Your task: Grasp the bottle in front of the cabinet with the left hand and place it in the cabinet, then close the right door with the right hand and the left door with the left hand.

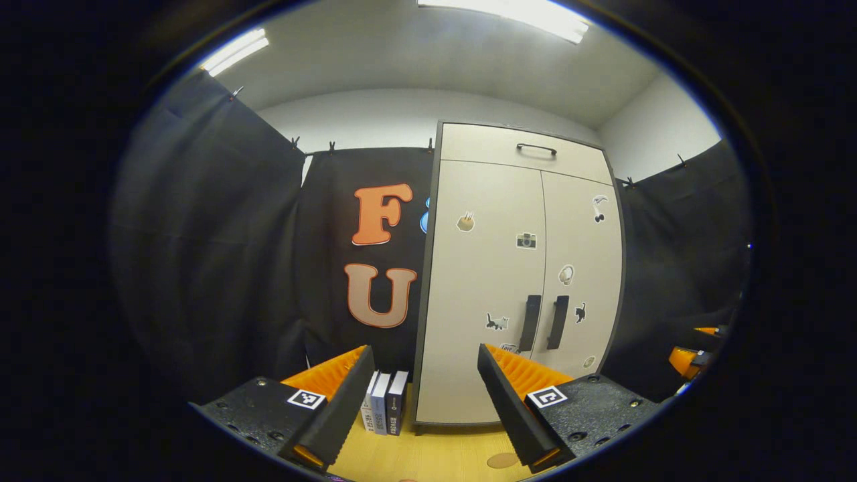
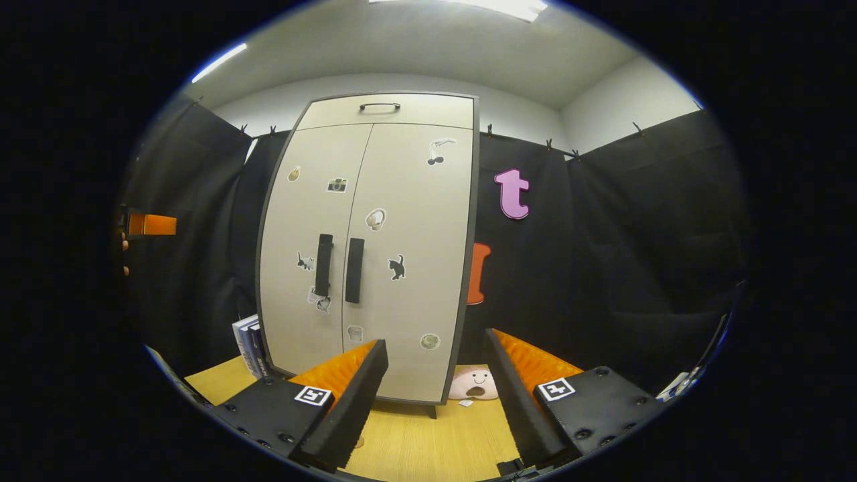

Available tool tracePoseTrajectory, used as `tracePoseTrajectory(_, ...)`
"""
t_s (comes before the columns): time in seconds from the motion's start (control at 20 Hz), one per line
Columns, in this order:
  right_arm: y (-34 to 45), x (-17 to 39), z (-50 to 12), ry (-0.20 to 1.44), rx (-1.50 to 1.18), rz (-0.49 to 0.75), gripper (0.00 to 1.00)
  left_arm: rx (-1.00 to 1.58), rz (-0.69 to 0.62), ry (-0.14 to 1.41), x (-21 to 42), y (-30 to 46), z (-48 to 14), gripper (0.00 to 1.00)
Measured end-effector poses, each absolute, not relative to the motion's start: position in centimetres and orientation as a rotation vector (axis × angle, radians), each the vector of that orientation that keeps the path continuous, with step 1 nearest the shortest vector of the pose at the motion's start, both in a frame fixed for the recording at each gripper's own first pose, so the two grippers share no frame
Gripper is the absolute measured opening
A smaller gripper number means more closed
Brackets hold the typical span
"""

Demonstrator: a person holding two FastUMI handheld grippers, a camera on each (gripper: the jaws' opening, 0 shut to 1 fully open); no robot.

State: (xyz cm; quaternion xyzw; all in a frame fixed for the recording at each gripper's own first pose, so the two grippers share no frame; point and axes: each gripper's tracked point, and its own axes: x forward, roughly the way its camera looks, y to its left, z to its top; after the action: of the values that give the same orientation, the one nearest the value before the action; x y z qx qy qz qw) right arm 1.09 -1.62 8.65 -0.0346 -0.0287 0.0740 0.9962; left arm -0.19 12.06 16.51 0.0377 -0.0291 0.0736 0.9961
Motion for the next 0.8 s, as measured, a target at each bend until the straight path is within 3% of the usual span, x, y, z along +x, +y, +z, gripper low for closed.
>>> tracePoseTrajectory(0.8, -0.4, 3.7, 7.9, -0.043, -0.067, 0.161, 0.96, 0.090, 0.166, -0.043, 2.3, 12.6, 15.2, 0.94)
